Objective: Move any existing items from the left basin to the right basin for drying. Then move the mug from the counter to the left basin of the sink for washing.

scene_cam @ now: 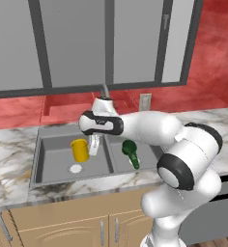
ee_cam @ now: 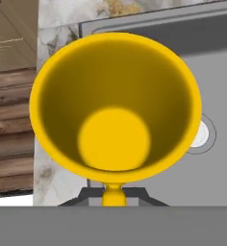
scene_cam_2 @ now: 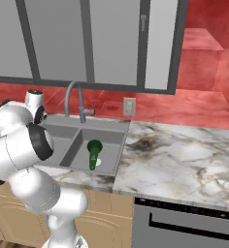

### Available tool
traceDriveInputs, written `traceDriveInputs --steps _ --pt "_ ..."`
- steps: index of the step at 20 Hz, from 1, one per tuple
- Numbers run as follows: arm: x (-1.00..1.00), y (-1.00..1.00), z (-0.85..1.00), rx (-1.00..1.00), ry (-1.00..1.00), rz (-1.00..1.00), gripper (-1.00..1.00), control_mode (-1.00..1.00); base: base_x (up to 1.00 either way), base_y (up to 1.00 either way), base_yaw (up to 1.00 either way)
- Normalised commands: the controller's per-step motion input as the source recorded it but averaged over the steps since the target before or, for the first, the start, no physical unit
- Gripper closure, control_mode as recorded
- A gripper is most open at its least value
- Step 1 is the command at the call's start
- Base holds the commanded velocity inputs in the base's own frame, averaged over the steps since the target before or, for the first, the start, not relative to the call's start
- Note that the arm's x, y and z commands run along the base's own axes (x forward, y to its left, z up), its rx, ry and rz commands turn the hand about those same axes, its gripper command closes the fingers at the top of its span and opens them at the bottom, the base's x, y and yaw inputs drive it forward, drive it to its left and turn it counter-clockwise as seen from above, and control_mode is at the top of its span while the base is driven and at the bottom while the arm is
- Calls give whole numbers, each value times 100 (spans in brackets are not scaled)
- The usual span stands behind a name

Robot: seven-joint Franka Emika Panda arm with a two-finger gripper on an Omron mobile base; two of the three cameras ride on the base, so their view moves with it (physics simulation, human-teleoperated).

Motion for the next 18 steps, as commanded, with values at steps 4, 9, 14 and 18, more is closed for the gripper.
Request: traceDriveInputs --steps 4,9,14,18 --pt "31 14 -48 -14 2 0 100 -100 0 0 0" --pt "24 4 -41 -5 1 0 100 -100 0 0 0" --pt "24 1 -49 0 0 0 100 -100 0 0 0" --pt "23 2 -51 0 0 0 100 -100 0 0 0"
